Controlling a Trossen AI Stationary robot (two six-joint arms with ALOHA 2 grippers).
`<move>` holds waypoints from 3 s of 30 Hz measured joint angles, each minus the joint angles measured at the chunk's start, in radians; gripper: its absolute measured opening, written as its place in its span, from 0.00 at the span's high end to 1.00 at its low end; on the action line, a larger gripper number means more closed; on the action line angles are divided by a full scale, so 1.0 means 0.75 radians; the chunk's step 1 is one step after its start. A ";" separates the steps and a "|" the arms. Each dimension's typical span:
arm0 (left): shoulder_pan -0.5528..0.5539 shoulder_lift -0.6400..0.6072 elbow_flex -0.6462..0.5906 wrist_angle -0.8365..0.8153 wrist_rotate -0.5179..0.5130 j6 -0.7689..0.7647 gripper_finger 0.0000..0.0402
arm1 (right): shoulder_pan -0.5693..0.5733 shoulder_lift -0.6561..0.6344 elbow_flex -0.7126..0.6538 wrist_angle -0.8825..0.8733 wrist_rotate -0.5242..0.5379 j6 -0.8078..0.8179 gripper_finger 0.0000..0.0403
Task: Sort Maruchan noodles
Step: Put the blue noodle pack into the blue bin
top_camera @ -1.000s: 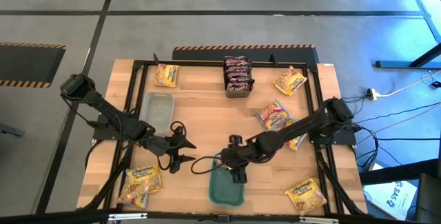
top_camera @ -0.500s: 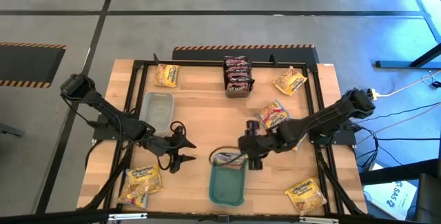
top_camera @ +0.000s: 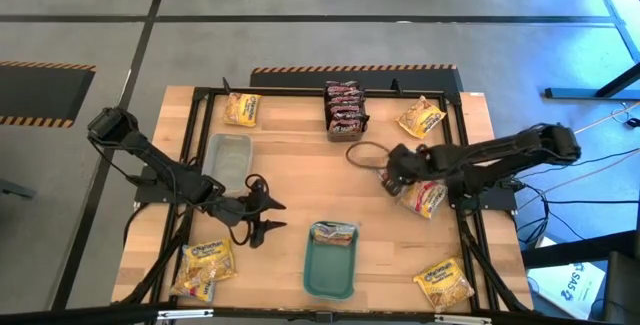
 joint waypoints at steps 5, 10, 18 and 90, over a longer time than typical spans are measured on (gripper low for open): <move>0.009 0.000 0.000 0.002 -0.018 -0.001 0.44 | -0.145 0.014 -0.078 0.044 -0.090 0.091 0.61; 0.009 0.000 0.000 0.002 -0.019 -0.011 0.44 | -0.197 0.061 -0.101 0.182 -0.129 0.008 0.64; 0.017 0.000 0.000 -0.001 -0.020 -0.004 0.44 | -0.193 0.165 -0.101 0.463 -0.214 -0.357 0.65; 0.874 0.809 0.166 0.797 0.621 0.535 0.44 | -0.220 0.339 -0.471 1.597 -0.421 0.204 0.26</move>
